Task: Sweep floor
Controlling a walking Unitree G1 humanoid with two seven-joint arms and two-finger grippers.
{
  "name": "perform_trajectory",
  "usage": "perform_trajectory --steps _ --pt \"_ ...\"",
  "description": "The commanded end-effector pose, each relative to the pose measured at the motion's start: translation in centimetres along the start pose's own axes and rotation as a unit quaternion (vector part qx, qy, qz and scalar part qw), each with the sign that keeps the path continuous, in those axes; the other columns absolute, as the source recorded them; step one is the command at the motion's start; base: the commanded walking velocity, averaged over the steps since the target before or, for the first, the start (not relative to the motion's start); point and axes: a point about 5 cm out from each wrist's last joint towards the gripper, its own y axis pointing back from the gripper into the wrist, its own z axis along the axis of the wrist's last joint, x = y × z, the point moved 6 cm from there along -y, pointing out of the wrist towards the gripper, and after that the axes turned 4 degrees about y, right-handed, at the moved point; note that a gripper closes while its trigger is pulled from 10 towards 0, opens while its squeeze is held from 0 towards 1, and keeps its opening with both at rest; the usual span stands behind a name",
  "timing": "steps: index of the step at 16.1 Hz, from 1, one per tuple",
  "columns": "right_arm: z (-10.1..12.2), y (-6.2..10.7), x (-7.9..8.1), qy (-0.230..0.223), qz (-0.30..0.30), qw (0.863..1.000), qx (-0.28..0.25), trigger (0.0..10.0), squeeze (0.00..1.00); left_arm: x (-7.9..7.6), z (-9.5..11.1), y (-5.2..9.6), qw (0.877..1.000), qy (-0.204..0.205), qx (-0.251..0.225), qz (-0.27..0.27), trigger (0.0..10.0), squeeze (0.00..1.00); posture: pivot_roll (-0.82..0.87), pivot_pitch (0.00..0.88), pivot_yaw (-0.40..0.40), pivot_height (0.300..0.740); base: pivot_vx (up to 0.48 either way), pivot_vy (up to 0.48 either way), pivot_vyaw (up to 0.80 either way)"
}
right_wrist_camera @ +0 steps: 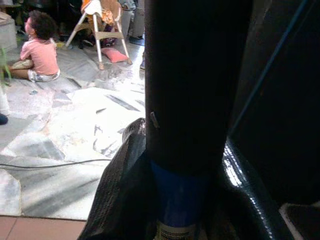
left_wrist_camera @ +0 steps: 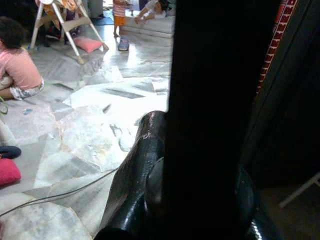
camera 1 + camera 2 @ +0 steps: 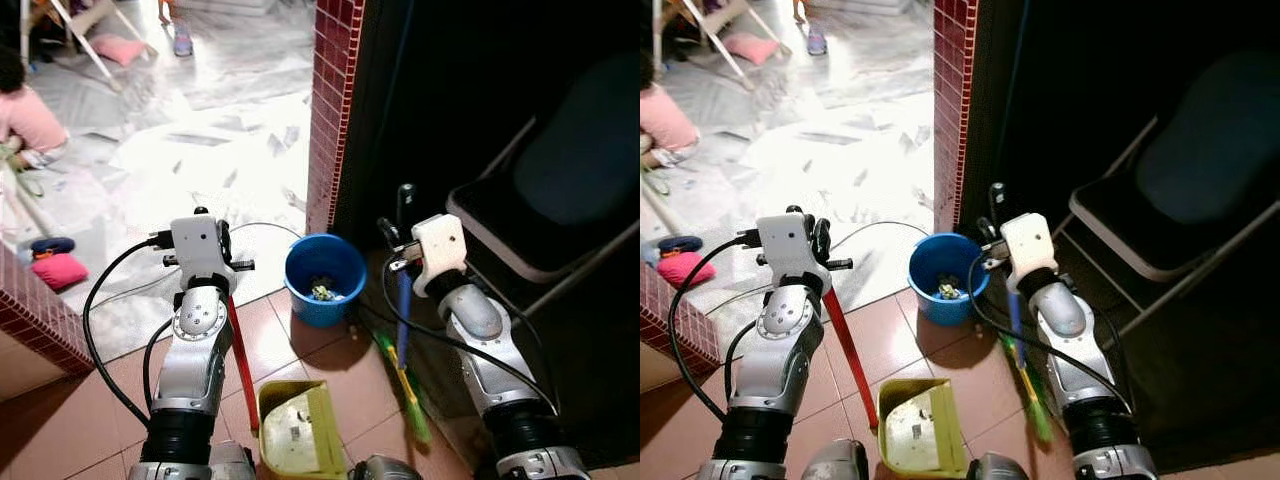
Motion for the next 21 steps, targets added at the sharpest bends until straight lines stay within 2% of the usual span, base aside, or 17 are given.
perform_trajectory --steps 1,3,5,7,9,14,17,20,21 --pt "2.0 -0.1 0.2 0.006 0.007 0.999 -0.044 10.0 0.0 0.1 1.4 -0.2 1.0 0.0 -0.02 0.004 10.0 0.0 -0.07 0.054 -0.003 0.74 0.0 0.0 0.0" --pt "3.5 -0.1 0.6 0.022 0.022 0.996 -0.081 10.0 0.0 0.9 1.5 -0.3 0.999 -0.018 -0.021 0.019 10.0 0.0 -0.06 0.065 0.004 0.74 0.0 0.0 0.0" --pt "4.0 -0.5 0.7 0.033 0.027 0.995 -0.09 10.0 0.0 2.0 2.1 -0.5 0.998 -0.044 -0.029 0.036 10.0 0.0 -0.05 0.09 0.015 0.74 0.0 0.0 0.0" --pt "4.1 -1.0 1.1 0.044 0.037 0.994 -0.095 10.0 0.0 3.6 2.1 -0.5 0.996 -0.047 -0.023 0.072 10.0 0.0 -0.02 0.12 0.025 0.74 0.0 0.0 0.0" --pt "4.9 -1.4 2.0 0.043 0.061 0.991 -0.109 10.0 0.0 4.8 3.4 -0.4 0.993 -0.06 -0.046 0.096 10.0 0.0 0.0 0.173 0.047 0.74 0.0 0.0 0.0" --pt "6.5 -2.2 3.5 0.048 0.107 0.983 -0.14 10.0 0.0 5.6 5.6 -0.7 0.987 -0.092 -0.077 0.102 10.0 0.0 0.04 0.262 0.076 0.74 0.0 0.0 0.0" --pt "7.0 -2.6 5.4 0.053 0.14 0.976 -0.16 10.0 0.0 6.5 5.5 0.3 0.985 -0.113 -0.073 0.111 10.0 0.0 0.07 0.291 0.076 0.74 0.0 0.0 0.0" --pt "7.5 -2.7 6.9 0.011 0.168 0.973 -0.16 10.0 0.0 6.8 4.8 1.0 0.985 -0.115 -0.063 0.112 10.0 0.0 0.07 0.306 0.079 0.74 0.0 0.0 0.0" --pt "8.1 -2.7 7.4 -0.044 0.185 0.97 -0.153 10.0 0.0 6.7 4.5 1.0 0.985 -0.116 -0.059 0.111 10.0 0.0 0.07 0.305 0.077 0.74 0.0 0.0 0.0"
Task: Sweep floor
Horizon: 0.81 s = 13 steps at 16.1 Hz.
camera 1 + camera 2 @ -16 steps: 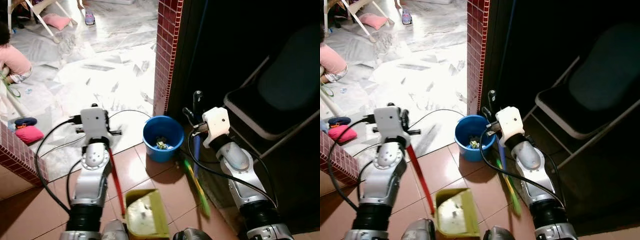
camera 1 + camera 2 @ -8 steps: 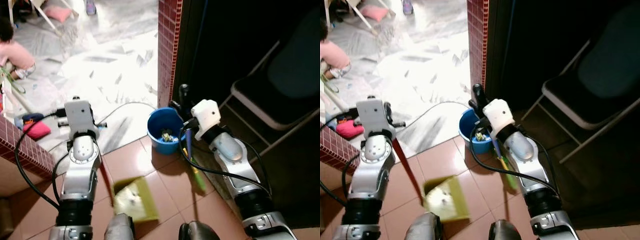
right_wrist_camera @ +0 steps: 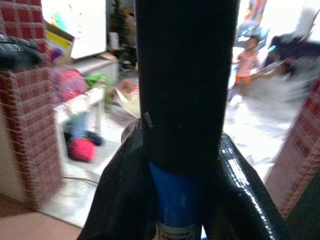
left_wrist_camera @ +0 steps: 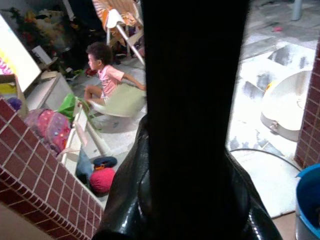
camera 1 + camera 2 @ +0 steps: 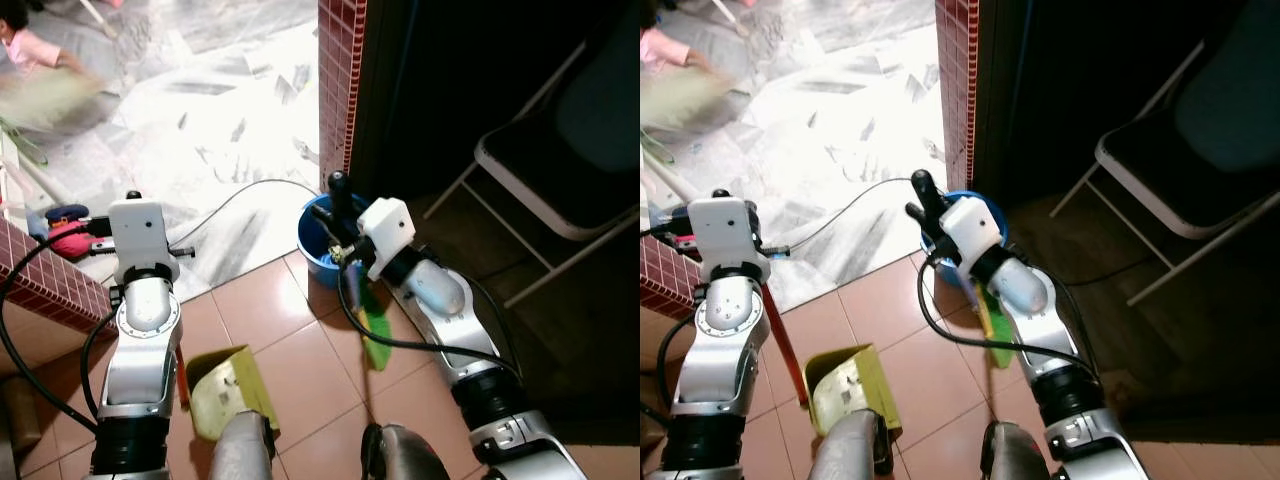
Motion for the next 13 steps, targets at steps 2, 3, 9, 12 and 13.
perform_trajectory --steps 2,3,9,12,13 --pt "2.2 -0.3 0.3 -0.081 0.023 0.996 -0.033 10.0 0.0 0.3 -0.7 -0.2 1.0 -0.005 0.015 0.005 10.0 0.0 0.05 0.297 0.072 0.74 0.0 0.0 0.0" --pt "2.4 0.1 -0.2 -0.098 0.029 0.994 -0.028 10.0 0.0 0.2 -1.0 -0.6 1.0 -0.006 0.018 0.006 10.0 0.0 0.03 0.29 0.067 0.74 0.0 0.0 0.0" --pt "3.6 1.3 -2.6 -0.07 0.026 0.997 -0.027 10.0 0.0 -1.5 -1.2 -2.2 1.0 0.005 0.005 0.003 10.0 0.0 -0.06 0.224 0.022 0.74 0.0 0.0 0.0" --pt "5.4 1.1 -5.9 -0.055 -0.01 0.998 -0.036 10.0 0.0 -3.2 -0.8 -3.1 1.0 0.009 -0.01 -0.001 10.0 0.0 -0.09 0.161 0.001 0.74 0.0 0.0 0.0" --pt "6.5 0.8 -7.0 -0.052 -0.028 0.997 -0.049 10.0 0.0 -3.6 -0.3 -3.4 1.0 0.016 -0.019 -0.002 10.0 0.0 -0.1 0.141 -0.005 0.74 0.0 0.0 0.0"
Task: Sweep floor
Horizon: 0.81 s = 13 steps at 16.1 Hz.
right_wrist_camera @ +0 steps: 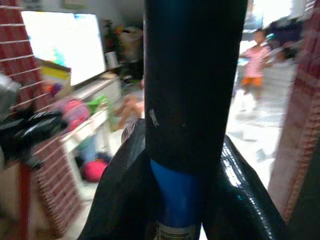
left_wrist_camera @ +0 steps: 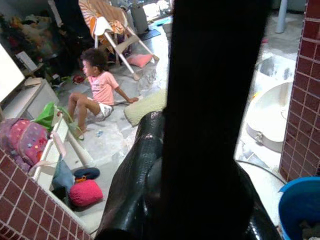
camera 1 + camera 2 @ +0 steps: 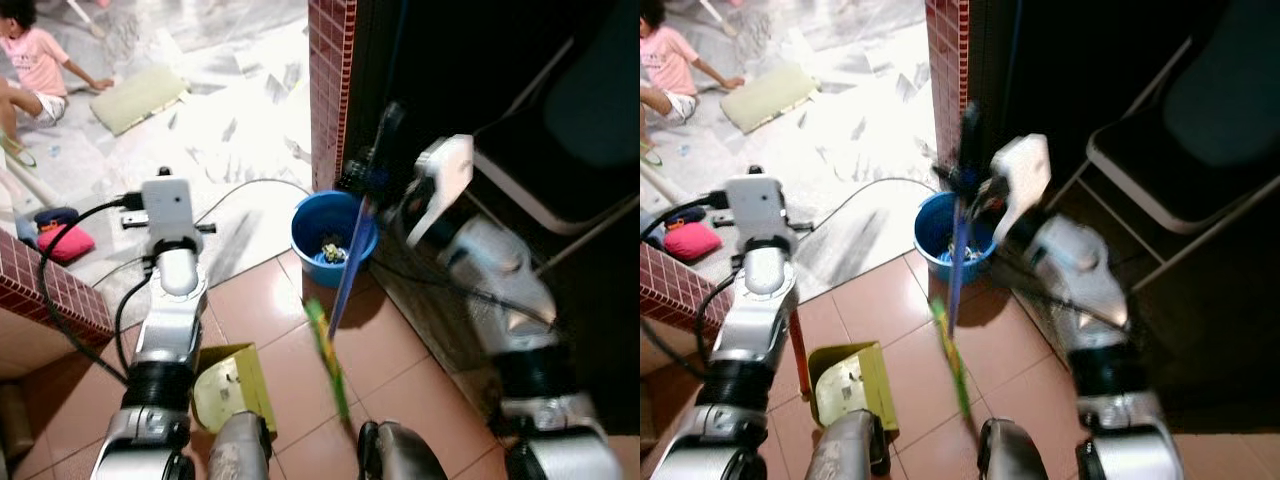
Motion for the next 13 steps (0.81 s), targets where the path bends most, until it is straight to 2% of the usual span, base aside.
perform_trajectory --steps 1,3,6,7,8,9,10,11,12,13 --pt "2.5 -0.4 -1.0 0.008 -0.013 0.999 -0.036 10.0 0.0 -0.4 0.1 -0.1 1.0 0.011 -0.008 0.002 10.0 0.0 -0.11 0.126 -0.009 0.74 0.0 0.0 0.0" --pt "3.0 -0.7 -1.8 -0.003 -0.029 0.999 -0.045 10.0 0.0 -0.6 0.0 -0.2 1.0 0.014 -0.011 0.003 10.0 0.0 -0.11 0.108 -0.013 0.74 0.0 0.0 0.0" --pt "3.0 -0.8 -2.0 0.029 -0.025 0.998 -0.04 10.0 0.0 -0.9 -0.2 -0.4 1.0 0.014 -0.013 0.003 10.0 0.0 -0.12 0.087 -0.018 0.74 0.0 0.0 0.0" --pt "2.2 -0.6 -1.7 0.044 -0.017 0.999 -0.026 10.0 0.0 -1.0 -0.3 -0.6 1.0 0.015 -0.015 0.005 10.0 0.0 -0.13 0.078 -0.02 0.74 0.0 0.0 0.0" --pt "-0.3 0.1 -1.1 0.052 -0.007 0.999 0.006 10.0 0.0 -1.2 -0.3 -1.0 1.0 0.022 -0.016 0.01 10.0 0.0 -0.13 0.066 -0.026 0.74 0.0 0.0 0.0" --pt "-1.6 0.3 -0.5 0.049 -0.002 0.999 0.019 10.0 0.0 -1.3 -0.3 -1.1 0.999 0.025 -0.017 0.012 10.0 0.0 -0.13 0.063 -0.025 0.74 0.0 0.0 0.0" --pt "-1.9 0.3 -0.4 0.049 0.001 0.999 0.023 10.0 0.0 -1.3 -0.3 -1.1 0.999 0.026 -0.017 0.012 10.0 0.0 -0.13 0.063 -0.026 0.74 0.0 0.0 0.0" --pt "-2.8 0.2 0.5 0.056 0.015 0.998 0.03 10.0 0.0 -1.4 -0.2 -1.2 0.999 0.027 -0.019 0.011 10.0 0.0 -0.13 0.06 -0.024 0.74 0.0 0.0 0.0" --pt "-4.2 -0.1 2.8 0.068 0.049 0.996 0.037 10.0 0.0 -1.6 -0.1 -1.2 0.999 0.03 -0.022 0.009 10.0 0.0 -0.13 0.059 -0.023 0.74 0.0 0.0 0.0" --pt "-4.5 -0.1 3.3 0.071 0.056 0.995 0.038 10.0 0.0 -1.7 -0.1 -1.2 0.999 0.03 -0.023 0.008 10.0 0.0 -0.13 0.059 -0.023 0.74 0.0 0.0 0.0"
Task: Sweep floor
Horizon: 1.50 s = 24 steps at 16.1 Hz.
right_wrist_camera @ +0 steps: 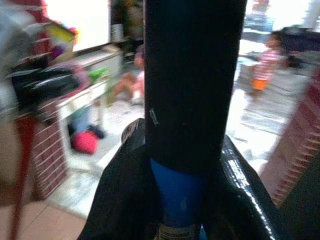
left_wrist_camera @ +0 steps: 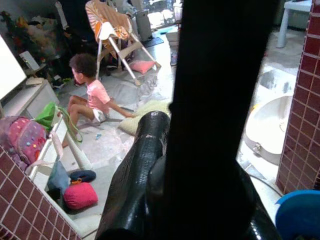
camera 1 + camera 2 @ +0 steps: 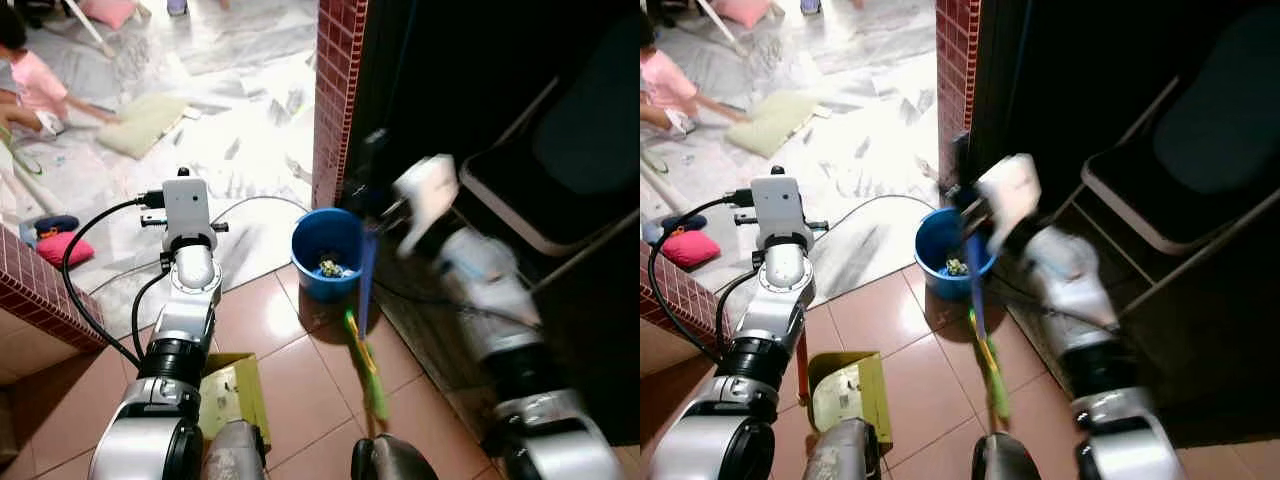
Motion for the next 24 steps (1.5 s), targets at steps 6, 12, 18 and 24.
perform_trajectory --steps 6,12,18,24 --pt "1.9 -0.9 5.5 -0.008 0.092 0.994 -0.056 10.0 0.0 -0.3 1.0 -0.2 0.998 0.044 -0.034 0.018 10.0 0.0 -0.13 0.056 -0.035 0.74 0.0 0.0 0.0" --pt "4.4 0.2 4.7 -0.108 0.136 0.983 -0.062 10.0 0.0 0.3 0.5 -0.3 0.997 0.037 -0.034 0.051 10.0 0.0 -0.14 0.051 -0.032 0.74 0.0 0.0 0.0" --pt "6.1 -0.6 0.9 0.035 0.045 0.996 -0.074 10.0 0.0 1.5 0.1 -0.3 0.996 0.013 -0.041 0.077 10.0 0.0 -0.13 0.059 -0.027 0.74 0.0 0.0 0.0" --pt "4.6 -0.7 2.6 0.014 0.046 0.994 -0.098 10.0 0.0 2.2 -0.6 0.8 0.996 0.0 -0.048 0.081 10.0 0.0 -0.11 0.168 -0.027 0.74 0.0 0.0 0.0"
